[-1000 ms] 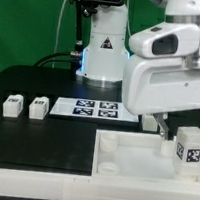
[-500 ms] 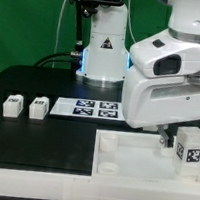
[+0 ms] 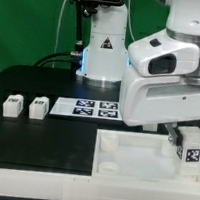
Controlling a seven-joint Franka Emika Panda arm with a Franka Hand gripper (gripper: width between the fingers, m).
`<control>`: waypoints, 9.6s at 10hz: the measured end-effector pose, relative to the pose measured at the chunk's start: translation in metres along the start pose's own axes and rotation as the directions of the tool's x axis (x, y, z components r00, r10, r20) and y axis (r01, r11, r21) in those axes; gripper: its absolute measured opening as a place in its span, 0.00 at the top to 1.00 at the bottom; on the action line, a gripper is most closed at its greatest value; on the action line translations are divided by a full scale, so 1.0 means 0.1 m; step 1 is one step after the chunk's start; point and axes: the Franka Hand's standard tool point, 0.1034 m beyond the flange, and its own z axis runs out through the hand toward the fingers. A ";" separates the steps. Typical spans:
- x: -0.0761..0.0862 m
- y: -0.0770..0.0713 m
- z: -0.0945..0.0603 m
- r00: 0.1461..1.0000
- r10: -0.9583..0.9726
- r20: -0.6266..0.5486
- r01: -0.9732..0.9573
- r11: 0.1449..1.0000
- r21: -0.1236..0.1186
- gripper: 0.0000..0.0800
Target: Assemble one leg
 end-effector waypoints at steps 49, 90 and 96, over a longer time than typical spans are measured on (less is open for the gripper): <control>0.04 -0.01 0.08 0.829 0.546 -0.120 -0.537 0.838 0.100 0.19; 0.05 0.00 0.10 0.232 0.972 0.026 -0.958 0.224 0.181 0.63; 0.06 0.00 0.10 -0.328 0.930 0.164 -0.927 -0.350 0.134 0.63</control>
Offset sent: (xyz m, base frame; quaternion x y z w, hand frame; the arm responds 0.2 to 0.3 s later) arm 0.0056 0.0063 -0.0057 0.0433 -0.0467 0.4613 0.8850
